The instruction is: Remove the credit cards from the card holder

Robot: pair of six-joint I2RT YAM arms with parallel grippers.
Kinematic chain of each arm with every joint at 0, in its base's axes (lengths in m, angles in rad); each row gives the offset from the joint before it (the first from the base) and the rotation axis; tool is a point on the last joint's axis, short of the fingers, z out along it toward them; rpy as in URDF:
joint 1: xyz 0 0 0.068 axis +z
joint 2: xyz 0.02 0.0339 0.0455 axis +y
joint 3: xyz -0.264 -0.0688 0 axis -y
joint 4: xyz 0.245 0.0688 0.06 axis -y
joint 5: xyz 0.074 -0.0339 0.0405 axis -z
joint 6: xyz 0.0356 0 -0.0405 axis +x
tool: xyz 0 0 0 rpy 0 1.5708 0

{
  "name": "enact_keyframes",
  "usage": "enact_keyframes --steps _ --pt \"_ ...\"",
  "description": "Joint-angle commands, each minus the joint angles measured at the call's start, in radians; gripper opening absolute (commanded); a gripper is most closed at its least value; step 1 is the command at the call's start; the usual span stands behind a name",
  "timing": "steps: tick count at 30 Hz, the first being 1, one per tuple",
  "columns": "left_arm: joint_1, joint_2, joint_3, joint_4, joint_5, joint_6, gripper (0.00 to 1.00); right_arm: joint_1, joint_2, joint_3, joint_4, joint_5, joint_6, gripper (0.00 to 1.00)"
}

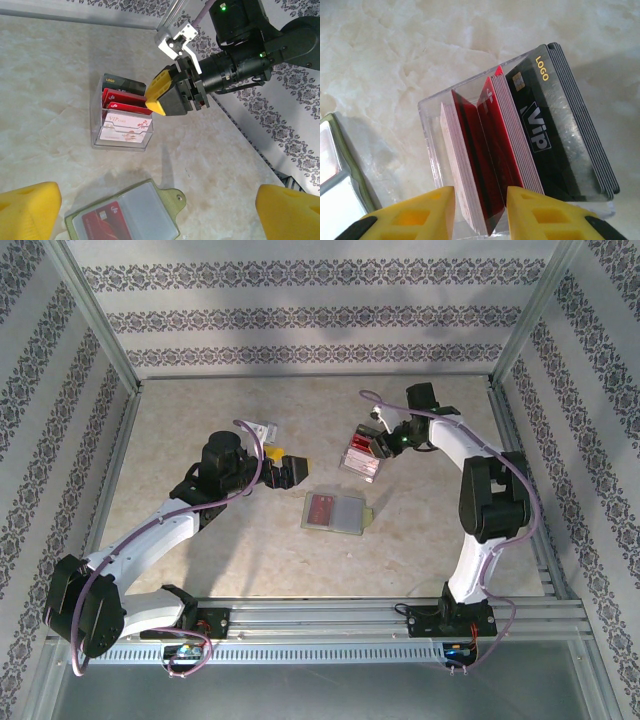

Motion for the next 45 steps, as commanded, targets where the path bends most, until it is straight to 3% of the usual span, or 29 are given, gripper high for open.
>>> enact_keyframes --steps 1,6,11,14,16,18,19,23,28,36,39,45 --pt "-0.009 -0.032 0.006 -0.019 0.001 0.020 0.99 0.011 -0.051 -0.029 0.020 0.001 0.018 0.29" --pt "-0.010 -0.047 -0.002 -0.018 -0.014 0.013 0.99 0.012 -0.115 -0.050 0.038 0.006 0.052 0.28" --pt "-0.010 -0.046 -0.002 -0.029 -0.052 -0.003 0.99 0.044 -0.243 -0.121 0.091 0.115 0.184 0.22" --pt "-0.010 -0.046 0.002 -0.049 -0.103 -0.011 0.99 0.089 -0.334 -0.177 0.106 0.235 0.299 0.39" --pt "-0.009 -0.052 -0.002 -0.059 -0.153 -0.019 0.99 0.138 -0.398 -0.216 0.105 0.324 0.377 0.46" --pt "-0.009 -0.062 -0.009 -0.065 -0.204 -0.028 0.99 0.184 -0.454 -0.252 0.101 0.401 0.463 0.61" --pt "-0.006 -0.068 -0.011 -0.070 -0.230 -0.032 0.99 0.211 -0.484 -0.273 0.101 0.430 0.501 0.62" --pt "-0.004 -0.094 -0.024 -0.089 -0.317 -0.055 0.99 0.323 -0.562 -0.332 0.072 0.554 0.635 0.51" --pt "-0.002 -0.126 -0.027 -0.173 -0.447 -0.090 0.99 0.462 -0.596 -0.406 0.027 0.653 0.826 0.53" --pt "0.025 -0.131 -0.057 -0.288 -0.553 -0.174 0.99 0.642 -0.515 -0.427 -0.022 0.731 1.043 0.54" --pt "0.052 -0.134 -0.089 -0.289 -0.558 -0.222 0.99 0.713 -0.418 -0.346 -0.089 0.787 1.100 0.61" --pt "0.095 -0.113 -0.128 -0.285 -0.529 -0.283 0.99 0.812 -0.166 -0.137 -0.206 0.824 1.086 0.62"
